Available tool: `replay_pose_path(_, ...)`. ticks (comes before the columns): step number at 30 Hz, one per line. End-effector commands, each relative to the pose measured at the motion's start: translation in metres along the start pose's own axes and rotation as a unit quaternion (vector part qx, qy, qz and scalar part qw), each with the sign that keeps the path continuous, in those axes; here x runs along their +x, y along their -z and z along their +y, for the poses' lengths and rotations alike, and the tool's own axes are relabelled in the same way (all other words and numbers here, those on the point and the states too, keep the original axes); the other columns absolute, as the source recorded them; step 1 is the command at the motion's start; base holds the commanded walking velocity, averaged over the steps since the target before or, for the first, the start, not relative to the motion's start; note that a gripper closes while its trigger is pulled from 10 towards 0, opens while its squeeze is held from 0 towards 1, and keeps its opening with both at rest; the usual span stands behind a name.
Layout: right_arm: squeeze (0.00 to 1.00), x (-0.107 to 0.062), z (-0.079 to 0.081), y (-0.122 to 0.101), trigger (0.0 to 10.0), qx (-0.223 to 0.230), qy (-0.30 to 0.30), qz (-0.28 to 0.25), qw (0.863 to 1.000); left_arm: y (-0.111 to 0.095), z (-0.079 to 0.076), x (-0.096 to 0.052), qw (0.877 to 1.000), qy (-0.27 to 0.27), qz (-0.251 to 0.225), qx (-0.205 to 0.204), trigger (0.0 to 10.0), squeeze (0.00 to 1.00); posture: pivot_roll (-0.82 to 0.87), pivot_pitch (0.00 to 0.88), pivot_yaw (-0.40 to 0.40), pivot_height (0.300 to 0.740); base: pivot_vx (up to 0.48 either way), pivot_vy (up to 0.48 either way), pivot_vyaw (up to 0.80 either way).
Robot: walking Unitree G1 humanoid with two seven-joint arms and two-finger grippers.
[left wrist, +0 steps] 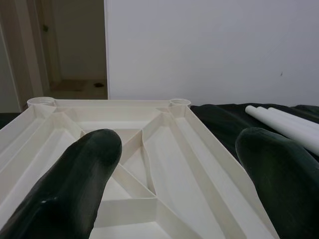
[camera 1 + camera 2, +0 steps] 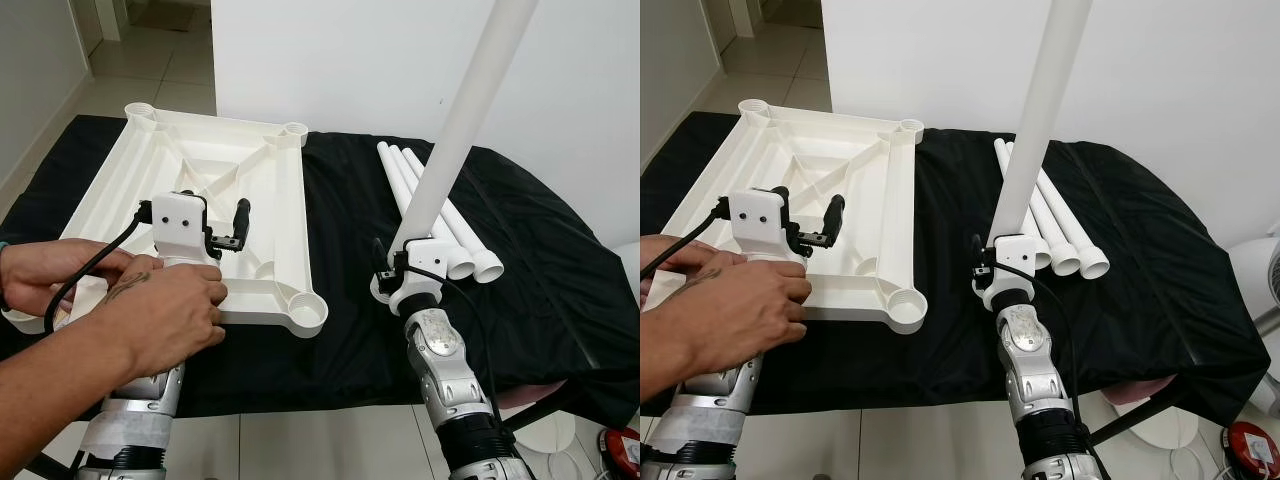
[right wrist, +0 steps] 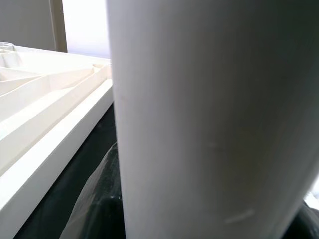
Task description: Building children table
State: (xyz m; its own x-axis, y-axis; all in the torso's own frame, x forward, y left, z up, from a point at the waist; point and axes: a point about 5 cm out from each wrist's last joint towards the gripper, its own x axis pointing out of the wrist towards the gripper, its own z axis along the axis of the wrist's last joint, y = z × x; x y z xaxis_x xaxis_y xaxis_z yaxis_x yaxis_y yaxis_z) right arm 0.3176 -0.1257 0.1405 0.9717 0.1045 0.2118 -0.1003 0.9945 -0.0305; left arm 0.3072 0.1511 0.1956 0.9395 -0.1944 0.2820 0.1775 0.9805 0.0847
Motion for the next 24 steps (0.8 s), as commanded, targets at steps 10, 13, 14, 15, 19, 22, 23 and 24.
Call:
replay_pose_path(10,0.0,0.0024,-0.0033,0.0,10.0,-0.004,0.001,0.001,1.0,-0.0012,-0.0012,-0.0002,1.0,-0.003,-0.003,0.0,10.0,0.0,0.07,0.0,-0.107,0.74,0.0,0.0,0.0)
replay_pose_path(13,0.0,0.0025,-0.0034,-0.0003,10.0,-0.006,0.0,0.0,1.0,-0.0013,-0.0011,0.0,1.0,-0.003,-0.003,0.0,10.0,0.0,0.07,0.0,-0.107,0.74,0.0,0.0,0.0)
replay_pose_path(14,0.0,0.0027,-0.0034,-0.0004,10.0,-0.006,0.0,-0.001,1.0,-0.0014,-0.001,0.0001,1.0,-0.003,-0.003,0.001,10.0,0.0,0.07,0.0,-0.107,0.74,0.0,0.0,0.0)
replay_pose_path(15,0.0,0.0027,-0.0034,-0.0004,10.0,-0.006,0.0,-0.001,1.0,-0.0014,-0.001,0.0001,1.0,-0.003,-0.003,0.001,10.0,0.0,0.07,0.0,-0.107,0.74,0.0,0.0,0.0)
replay_pose_path(19,0.0,0.0029,-0.003,-0.0005,10.0,-0.006,0.0,-0.002,1.0,-0.0016,-0.0014,0.0,1.0,-0.003,-0.004,0.0,10.0,0.0,0.07,0.0,-0.107,0.74,0.0,0.0,0.0)
replay_pose_path(22,0.0,0.0031,-0.0029,-0.0007,10.0,-0.006,-0.001,-0.002,1.0,-0.0017,-0.0013,0.0,1.0,-0.003,-0.004,0.0,10.0,0.0,0.08,0.0,-0.108,0.74,0.0,0.0,0.0)
replay_pose_path(23,0.0,0.0031,-0.0029,-0.0007,10.0,-0.006,-0.001,-0.002,1.0,-0.0017,-0.0013,0.0,1.0,-0.003,-0.004,0.0,10.0,0.0,0.08,0.0,-0.108,0.74,0.0,0.0,0.0)
replay_pose_path(24,0.0,0.0033,-0.0028,-0.0008,10.0,-0.006,-0.001,-0.003,1.0,-0.0018,-0.0012,-0.0001,1.0,-0.004,-0.004,0.001,10.0,0.0,0.08,0.0,-0.108,0.74,0.0,0.0,0.0)
